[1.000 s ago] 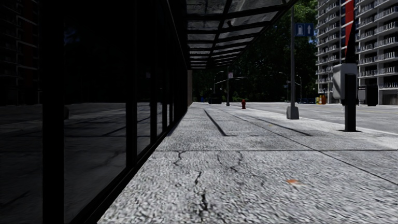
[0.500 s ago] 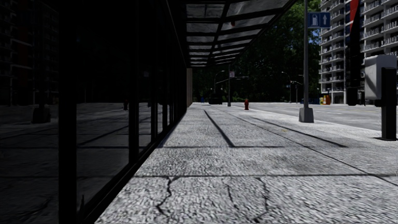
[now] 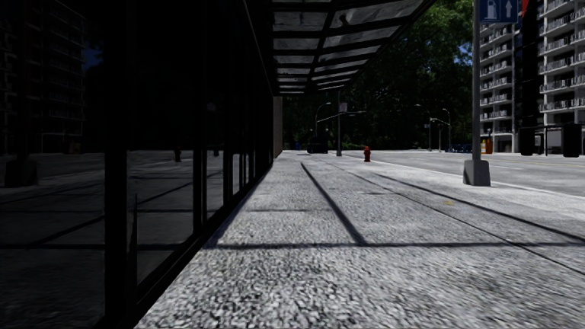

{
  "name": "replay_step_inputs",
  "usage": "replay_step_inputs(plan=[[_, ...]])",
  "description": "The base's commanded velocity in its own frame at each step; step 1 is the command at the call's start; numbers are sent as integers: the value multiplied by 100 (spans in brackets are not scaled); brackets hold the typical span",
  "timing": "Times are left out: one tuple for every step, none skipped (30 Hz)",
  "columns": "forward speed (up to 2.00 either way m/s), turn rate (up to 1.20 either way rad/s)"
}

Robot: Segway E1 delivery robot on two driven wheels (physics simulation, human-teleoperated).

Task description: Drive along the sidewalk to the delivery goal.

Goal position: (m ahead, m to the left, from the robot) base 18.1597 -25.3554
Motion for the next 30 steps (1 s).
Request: replay_step_inputs(plan=[[200,0],[200,0],[200,0],[200,0],[200,0],[200,0],[200,0],[200,0],[200,0],[200,0],[200,0],[200,0],[200,0],[200,0],[200,0],[200,0],[200,0],[200,0],[200,0],[200,0],[200,0],[200,0],[200,0],[200,0],[200,0],[200,0],[200,0],[200,0],[200,0],[200,0]])
